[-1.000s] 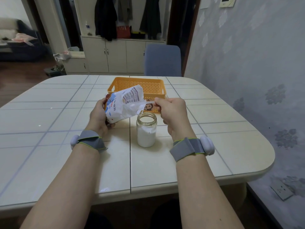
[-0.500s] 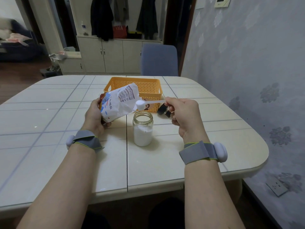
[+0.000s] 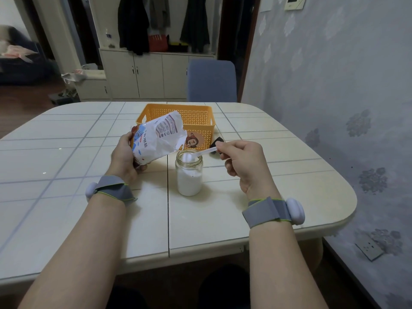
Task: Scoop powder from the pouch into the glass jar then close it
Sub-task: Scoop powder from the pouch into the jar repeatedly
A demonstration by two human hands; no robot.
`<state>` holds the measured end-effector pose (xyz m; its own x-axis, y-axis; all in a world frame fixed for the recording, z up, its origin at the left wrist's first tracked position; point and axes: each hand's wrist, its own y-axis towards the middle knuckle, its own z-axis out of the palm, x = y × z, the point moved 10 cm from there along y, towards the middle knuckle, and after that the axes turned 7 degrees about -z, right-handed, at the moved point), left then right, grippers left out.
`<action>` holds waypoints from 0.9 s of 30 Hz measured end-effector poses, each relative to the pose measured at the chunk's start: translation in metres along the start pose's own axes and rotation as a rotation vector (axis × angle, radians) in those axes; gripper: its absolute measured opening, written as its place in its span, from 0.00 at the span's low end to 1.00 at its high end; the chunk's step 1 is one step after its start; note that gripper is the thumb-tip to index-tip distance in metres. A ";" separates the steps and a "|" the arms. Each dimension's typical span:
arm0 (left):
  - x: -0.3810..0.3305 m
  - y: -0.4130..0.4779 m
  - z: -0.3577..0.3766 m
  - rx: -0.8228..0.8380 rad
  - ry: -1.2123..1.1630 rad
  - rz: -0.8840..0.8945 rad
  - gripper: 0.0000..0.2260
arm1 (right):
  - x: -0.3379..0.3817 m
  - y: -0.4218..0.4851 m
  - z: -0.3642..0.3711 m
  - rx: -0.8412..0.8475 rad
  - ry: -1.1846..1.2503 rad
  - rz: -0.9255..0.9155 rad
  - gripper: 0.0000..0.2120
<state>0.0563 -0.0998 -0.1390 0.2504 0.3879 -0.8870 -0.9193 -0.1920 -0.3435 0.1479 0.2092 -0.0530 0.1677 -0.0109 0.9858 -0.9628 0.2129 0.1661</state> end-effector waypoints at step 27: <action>-0.001 -0.008 0.003 -0.012 -0.007 -0.007 0.14 | 0.012 -0.004 0.004 0.029 0.187 -0.100 0.03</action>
<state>0.0623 -0.0962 -0.1348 0.2552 0.3953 -0.8824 -0.9137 -0.1999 -0.3539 0.1532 0.2043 -0.0416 0.2968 0.1512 0.9429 -0.9445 0.1919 0.2665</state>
